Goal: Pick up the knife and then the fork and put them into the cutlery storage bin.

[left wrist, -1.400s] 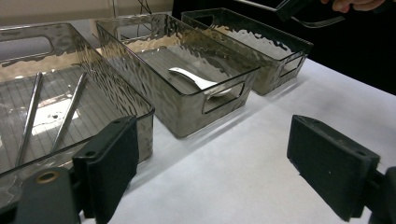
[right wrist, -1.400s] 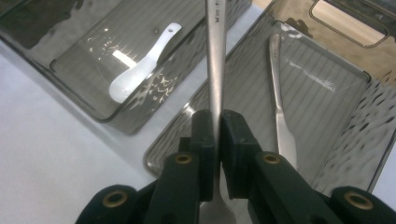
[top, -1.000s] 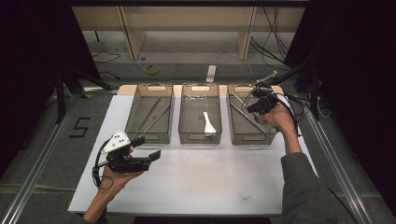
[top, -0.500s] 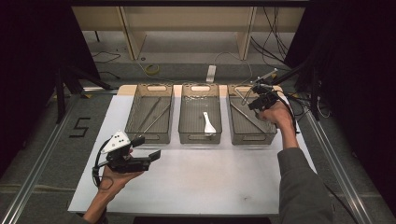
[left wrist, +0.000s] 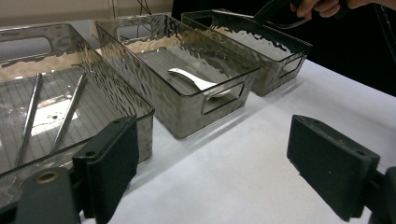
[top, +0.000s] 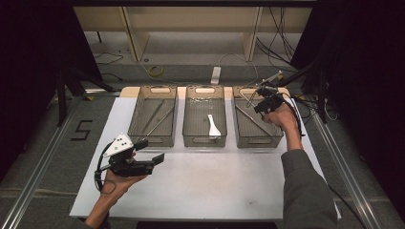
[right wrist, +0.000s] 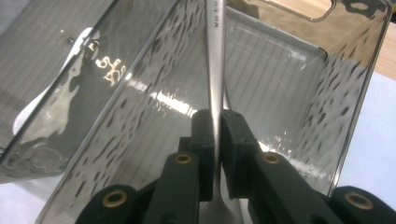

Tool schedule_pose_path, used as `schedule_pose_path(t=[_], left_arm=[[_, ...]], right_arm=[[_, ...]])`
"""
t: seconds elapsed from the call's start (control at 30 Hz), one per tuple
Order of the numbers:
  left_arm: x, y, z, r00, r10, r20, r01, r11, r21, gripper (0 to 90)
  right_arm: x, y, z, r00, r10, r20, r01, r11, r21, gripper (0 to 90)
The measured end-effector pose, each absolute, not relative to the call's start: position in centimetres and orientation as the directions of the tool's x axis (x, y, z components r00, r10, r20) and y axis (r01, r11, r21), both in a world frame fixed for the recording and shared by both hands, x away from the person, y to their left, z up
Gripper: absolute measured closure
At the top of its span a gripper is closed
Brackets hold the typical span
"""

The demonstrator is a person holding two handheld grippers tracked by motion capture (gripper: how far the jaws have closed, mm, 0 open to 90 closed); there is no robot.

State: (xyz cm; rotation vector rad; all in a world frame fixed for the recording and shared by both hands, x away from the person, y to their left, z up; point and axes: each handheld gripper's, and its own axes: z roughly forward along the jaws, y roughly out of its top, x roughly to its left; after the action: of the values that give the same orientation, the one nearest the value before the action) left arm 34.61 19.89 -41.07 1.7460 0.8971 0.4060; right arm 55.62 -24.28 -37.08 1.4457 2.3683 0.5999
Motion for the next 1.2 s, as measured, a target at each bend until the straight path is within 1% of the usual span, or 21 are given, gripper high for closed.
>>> schedule_pose_path(t=[0.43, 0.57, 0.7, 0.73, 0.8, 0.87, 1.07, 1.17, 1.2], left_arm=[[34.6, 19.9, -41.1, 0.658, 0.737, -0.157, 0.371, -0.135, 0.919, 16.4], [34.6, 19.9, -41.1, 0.657, 0.737, -0.158, 0.371, -0.134, 0.919, 16.4], [34.6, 19.9, -41.1, 0.658, 0.736, -0.158, 0.371, -0.135, 0.919, 16.4], [34.6, 19.9, -41.1, 0.658, 0.736, -0.157, 0.371, -0.137, 0.918, 16.4], [34.6, 19.9, -41.1, 0.659, 0.736, -0.158, 0.372, -0.136, 0.918, 16.4], [34.6, 19.9, -41.1, 0.659, 0.736, -0.157, 0.372, -0.137, 0.918, 16.4], [34.6, 19.9, -41.1, 0.658, 0.736, -0.156, 0.371, -0.136, 0.919, 16.4], [34.6, 19.8, -41.1, 0.658, 0.736, -0.158, 0.373, -0.136, 0.918, 16.4], [34.6, 19.9, -41.1, 0.658, 0.736, -0.158, 0.372, -0.136, 0.918, 16.4]], right_arm=[[56.0, -23.6, -37.9, -0.443, 0.895, -0.046, 0.784, 0.411, 0.466, 84.9], [56.3, -23.4, -38.1, -0.439, 0.897, -0.048, 0.784, 0.409, 0.468, 84.8], [56.4, -23.1, -38.3, -0.429, 0.902, -0.047, 0.777, 0.395, 0.491, 83.3], [56.4, -23.0, -38.3, -0.432, 0.900, -0.057, 0.768, 0.400, 0.499, 81.8], [56.4, -23.1, -38.2, -0.428, 0.902, -0.058, 0.754, 0.391, 0.528, 72.6], [56.4, -23.1, -38.0, -0.429, 0.902, -0.052, 0.752, 0.389, 0.532, 71.5], [56.0, -23.3, -37.8, -0.437, 0.898, -0.047, 0.750, 0.392, 0.533, 63.8], [55.7, -23.2, -37.7, -0.438, 0.898, -0.047, 0.742, 0.391, 0.545, 57.1], [55.6, -23.2, -37.6, -0.437, 0.898, -0.049, 0.737, 0.389, 0.553, 56.2]])
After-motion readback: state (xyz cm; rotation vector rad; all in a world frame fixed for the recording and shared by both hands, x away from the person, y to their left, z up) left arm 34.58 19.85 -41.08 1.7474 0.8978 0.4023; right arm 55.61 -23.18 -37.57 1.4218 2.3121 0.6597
